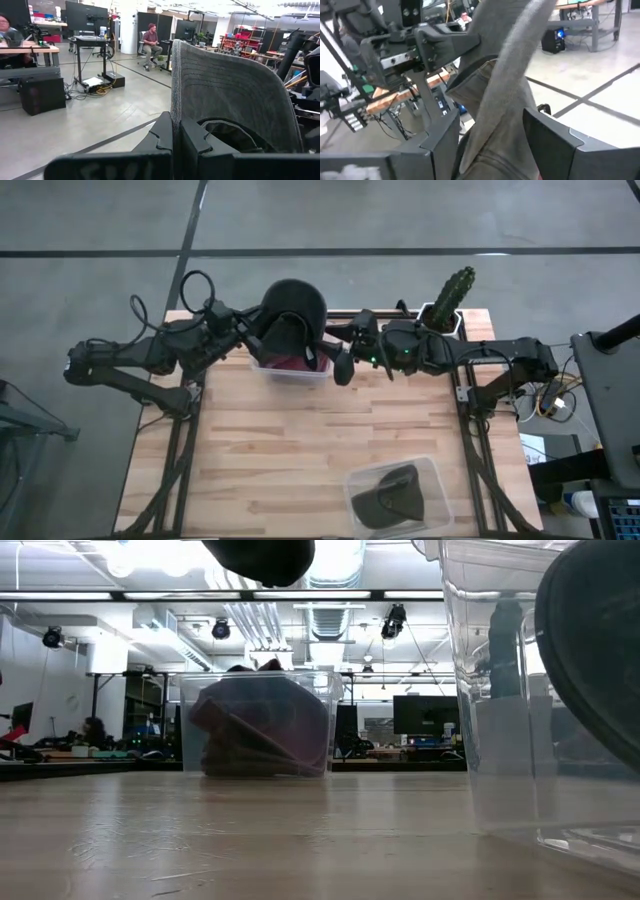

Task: Pick and place caps into container
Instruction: Put the black cap into the bottom transparent container

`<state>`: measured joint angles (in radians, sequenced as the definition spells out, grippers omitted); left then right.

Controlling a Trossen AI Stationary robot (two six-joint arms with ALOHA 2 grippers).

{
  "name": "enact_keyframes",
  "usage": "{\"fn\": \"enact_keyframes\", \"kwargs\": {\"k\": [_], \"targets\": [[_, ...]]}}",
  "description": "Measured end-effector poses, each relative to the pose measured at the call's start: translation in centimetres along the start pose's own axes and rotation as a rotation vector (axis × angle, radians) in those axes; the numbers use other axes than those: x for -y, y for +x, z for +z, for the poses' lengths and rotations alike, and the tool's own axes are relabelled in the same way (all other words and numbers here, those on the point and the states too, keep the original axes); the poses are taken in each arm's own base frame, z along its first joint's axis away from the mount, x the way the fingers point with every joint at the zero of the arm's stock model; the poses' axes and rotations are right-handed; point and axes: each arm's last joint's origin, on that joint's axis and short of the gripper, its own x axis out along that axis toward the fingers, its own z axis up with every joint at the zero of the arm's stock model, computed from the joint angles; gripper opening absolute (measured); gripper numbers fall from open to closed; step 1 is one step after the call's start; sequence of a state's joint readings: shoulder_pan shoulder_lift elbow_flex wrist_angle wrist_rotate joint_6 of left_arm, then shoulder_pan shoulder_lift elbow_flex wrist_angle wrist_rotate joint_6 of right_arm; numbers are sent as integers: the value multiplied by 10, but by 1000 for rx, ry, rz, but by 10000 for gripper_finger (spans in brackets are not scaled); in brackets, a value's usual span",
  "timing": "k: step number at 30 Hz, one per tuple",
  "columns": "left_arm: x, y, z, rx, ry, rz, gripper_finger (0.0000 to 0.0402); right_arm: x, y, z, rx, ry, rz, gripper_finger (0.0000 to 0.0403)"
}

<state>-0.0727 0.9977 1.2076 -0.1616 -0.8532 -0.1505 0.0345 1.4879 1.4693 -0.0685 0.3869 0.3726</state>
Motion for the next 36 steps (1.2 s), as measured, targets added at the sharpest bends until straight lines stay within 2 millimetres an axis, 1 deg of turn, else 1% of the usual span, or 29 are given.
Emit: {"fn": "enact_keyframes", "kwargs": {"k": [2,4,6,10,11,15,17,24,29,32,36], "targets": [[0,0,0,0,-1,0,5,0,0,0,3,27,-5,201],[0,0,0,1,-7,-9,5,0,0,0,3,46,-4,176],[1,0,0,0,-10,-23,5,0,0,0,2,67,-3,138],[1,0,1,3,-15,-23,5,0,0,0,-6,79,-2,35],[0,0,1,5,-17,-27,5,1,0,0,-5,80,-4,26],[1,-1,1,1,-11,-51,5,1,0,0,-5,91,0,15],[1,-1,1,-3,-8,-73,14,0,0,0,-6,93,3,13],[6,1,-2,-29,-26,-169,87,0,0,-1,-16,111,24,10],[3,-3,0,-32,-66,-170,133,4,0,-2,-49,128,5,10],[1,-7,2,-28,-71,-175,150,8,-1,-5,-103,136,-4,10],[-7,-15,10,-5,-133,-183,157,12,-1,-12,-210,150,23,9]]}}
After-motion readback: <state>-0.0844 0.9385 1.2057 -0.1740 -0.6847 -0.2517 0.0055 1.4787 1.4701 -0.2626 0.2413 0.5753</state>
